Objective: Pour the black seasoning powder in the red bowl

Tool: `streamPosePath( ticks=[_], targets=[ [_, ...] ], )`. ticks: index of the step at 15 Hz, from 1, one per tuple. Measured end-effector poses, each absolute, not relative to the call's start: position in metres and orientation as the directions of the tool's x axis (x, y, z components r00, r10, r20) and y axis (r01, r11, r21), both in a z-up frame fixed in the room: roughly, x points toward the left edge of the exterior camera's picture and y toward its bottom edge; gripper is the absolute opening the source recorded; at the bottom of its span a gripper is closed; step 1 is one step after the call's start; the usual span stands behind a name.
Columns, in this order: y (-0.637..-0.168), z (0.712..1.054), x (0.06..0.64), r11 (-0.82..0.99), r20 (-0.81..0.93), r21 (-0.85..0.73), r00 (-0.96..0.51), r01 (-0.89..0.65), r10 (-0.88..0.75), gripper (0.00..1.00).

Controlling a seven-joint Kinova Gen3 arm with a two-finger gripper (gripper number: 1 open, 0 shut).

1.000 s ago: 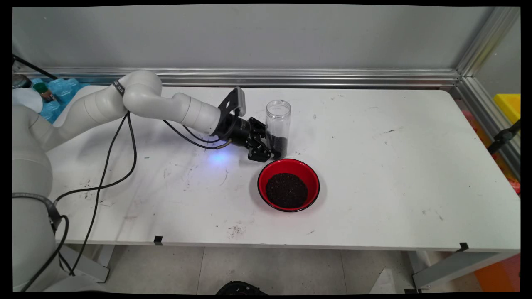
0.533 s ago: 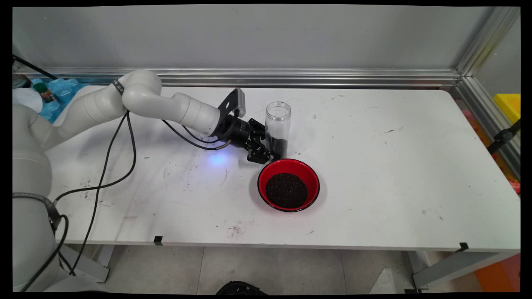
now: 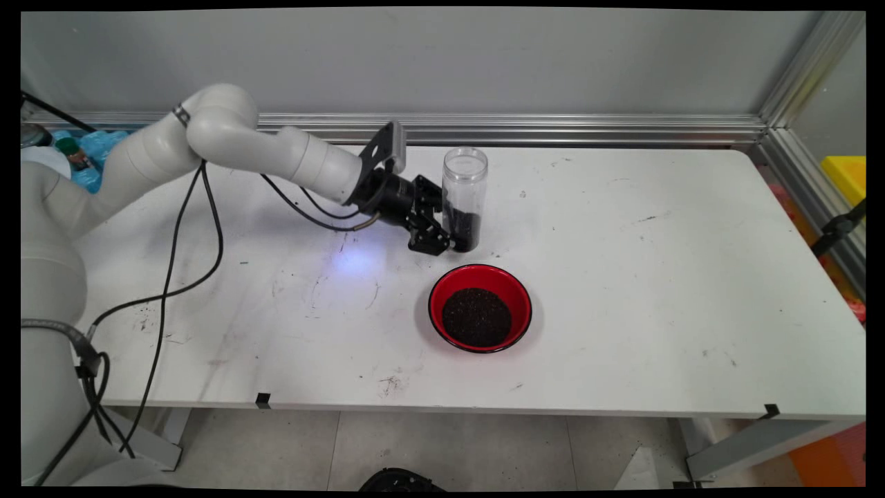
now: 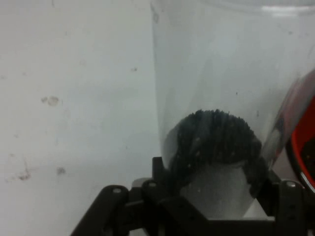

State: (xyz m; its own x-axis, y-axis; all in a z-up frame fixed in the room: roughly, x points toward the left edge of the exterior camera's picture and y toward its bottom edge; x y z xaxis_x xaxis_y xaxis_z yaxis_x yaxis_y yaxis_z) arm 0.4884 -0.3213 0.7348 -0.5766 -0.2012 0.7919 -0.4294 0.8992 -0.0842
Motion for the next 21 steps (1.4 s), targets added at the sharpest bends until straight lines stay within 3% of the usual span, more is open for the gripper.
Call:
streamPosePath(
  ticks=[10,21],
  targets=[
    [-0.326,0.799,0.482,0.908,0.767,-0.225,-0.639,-0.353,-0.058,0.0],
    [-0.318,0.821,0.466,0.84,0.585,-0.538,-0.75,-0.072,0.31,0.0]
  ],
)
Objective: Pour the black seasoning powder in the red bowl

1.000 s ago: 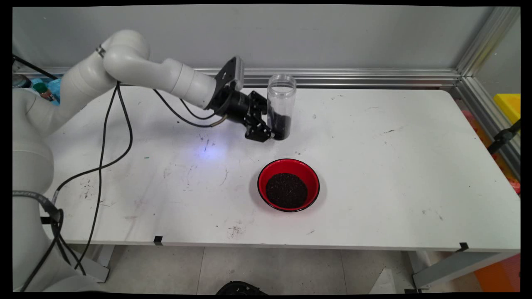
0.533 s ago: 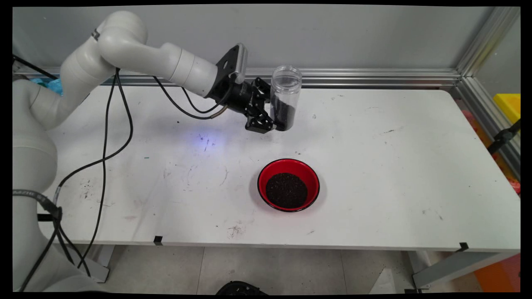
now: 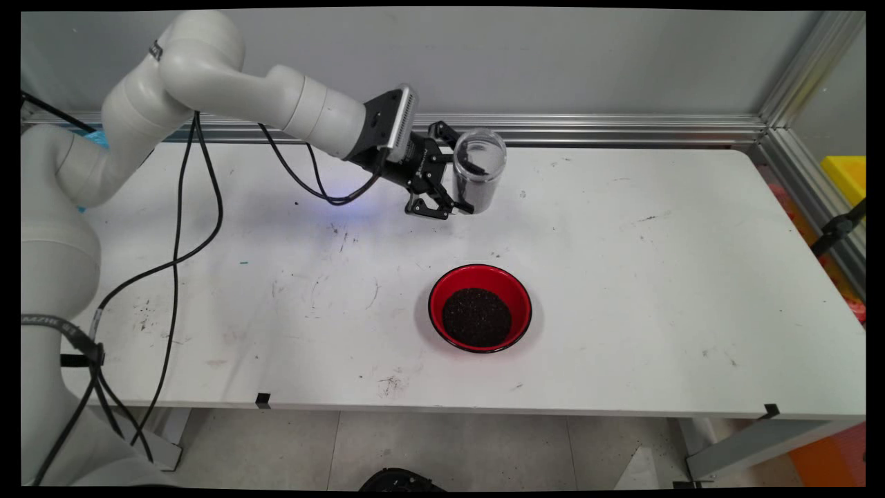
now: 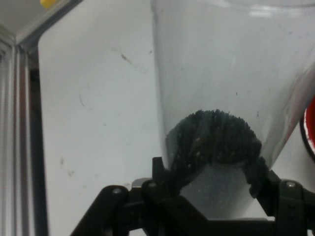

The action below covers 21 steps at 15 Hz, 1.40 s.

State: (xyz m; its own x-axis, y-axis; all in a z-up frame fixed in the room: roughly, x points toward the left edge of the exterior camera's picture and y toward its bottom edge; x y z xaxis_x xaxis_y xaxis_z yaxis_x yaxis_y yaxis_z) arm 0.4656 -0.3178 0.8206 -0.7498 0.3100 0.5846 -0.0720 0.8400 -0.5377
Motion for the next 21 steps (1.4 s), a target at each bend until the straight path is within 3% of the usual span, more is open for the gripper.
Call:
streamPosePath(
  ticks=[9,21],
  targets=[
    [-0.316,0.822,0.451,0.605,0.299,-0.772,-0.726,0.198,0.619,0.0],
    [-0.314,0.818,0.442,0.229,-0.096,-0.877,-0.62,0.423,0.779,0.0]
  ],
)
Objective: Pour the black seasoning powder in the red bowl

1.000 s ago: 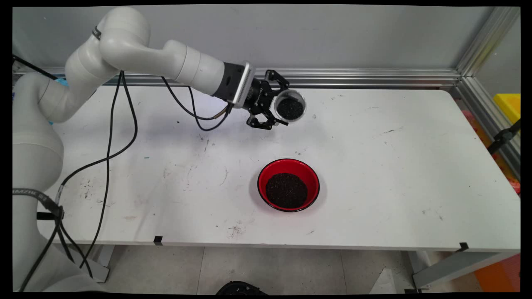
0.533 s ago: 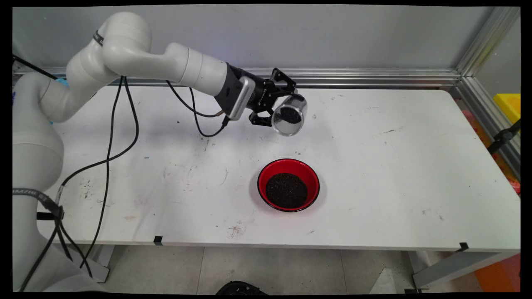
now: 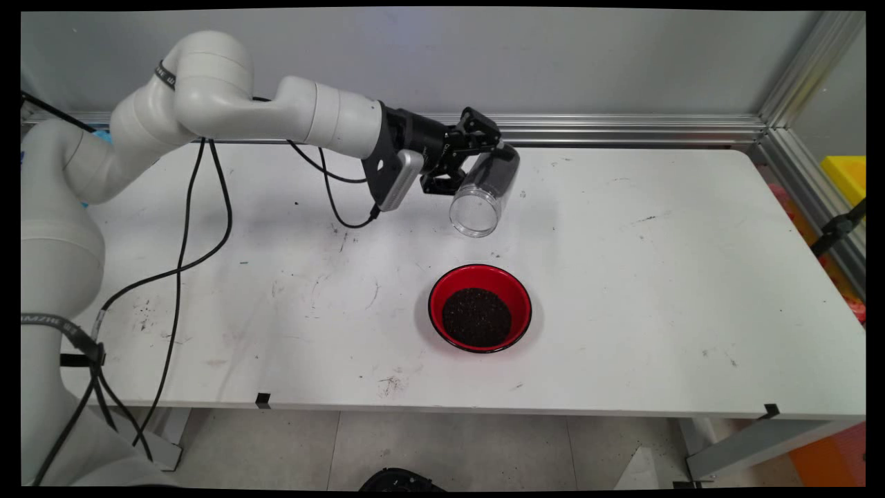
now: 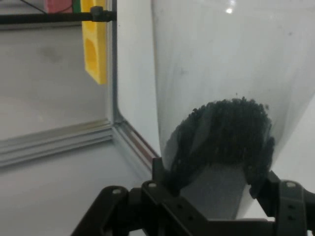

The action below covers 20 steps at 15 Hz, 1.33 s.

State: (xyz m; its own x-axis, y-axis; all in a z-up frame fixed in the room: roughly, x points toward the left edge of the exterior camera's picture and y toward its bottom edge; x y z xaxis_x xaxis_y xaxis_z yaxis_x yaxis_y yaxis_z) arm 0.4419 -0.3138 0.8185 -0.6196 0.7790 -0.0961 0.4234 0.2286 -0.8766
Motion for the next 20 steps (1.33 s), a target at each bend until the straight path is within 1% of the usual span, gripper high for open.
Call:
streamPosePath(
  ticks=[8,20],
  targets=[
    [-0.304,0.809,0.435,0.042,-0.279,-0.871,-0.565,0.489,0.776,0.0],
    [-0.294,0.792,0.421,-0.109,-0.432,-0.846,-0.549,0.522,0.715,0.0]
  ],
)
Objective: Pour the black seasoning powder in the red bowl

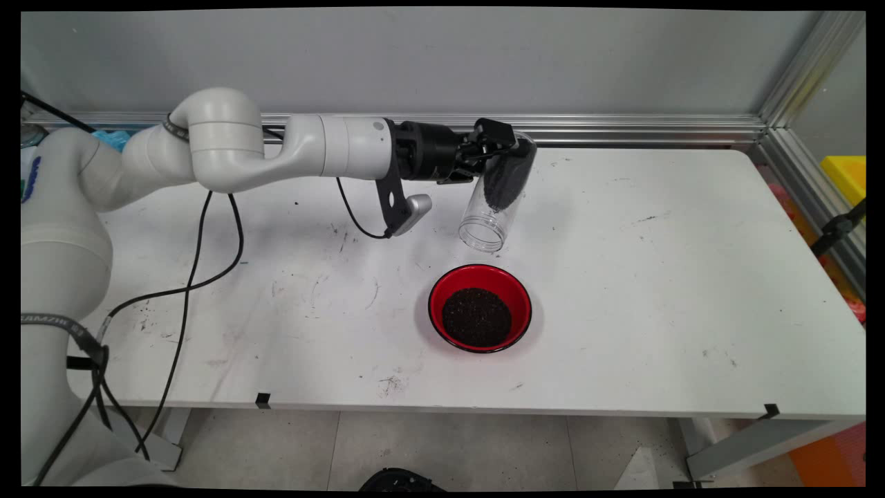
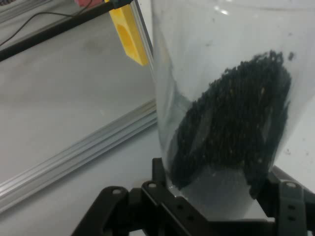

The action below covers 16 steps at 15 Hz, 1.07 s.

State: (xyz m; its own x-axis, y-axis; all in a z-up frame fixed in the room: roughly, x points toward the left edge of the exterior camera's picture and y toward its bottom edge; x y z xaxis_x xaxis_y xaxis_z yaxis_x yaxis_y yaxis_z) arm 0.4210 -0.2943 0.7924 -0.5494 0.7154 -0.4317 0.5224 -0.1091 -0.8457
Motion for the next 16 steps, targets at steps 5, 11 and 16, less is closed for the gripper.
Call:
streamPosePath(
  ticks=[5,11,16],
  targets=[
    [-0.289,0.787,0.419,-0.149,-0.475,-0.831,-0.542,0.537,0.693,0.0],
    [-0.281,0.781,0.415,-0.189,-0.515,-0.814,-0.532,0.549,0.672,0.0],
    [-0.276,0.779,0.412,-0.246,-0.559,-0.793,-0.505,0.558,0.658,0.0]
  ],
)
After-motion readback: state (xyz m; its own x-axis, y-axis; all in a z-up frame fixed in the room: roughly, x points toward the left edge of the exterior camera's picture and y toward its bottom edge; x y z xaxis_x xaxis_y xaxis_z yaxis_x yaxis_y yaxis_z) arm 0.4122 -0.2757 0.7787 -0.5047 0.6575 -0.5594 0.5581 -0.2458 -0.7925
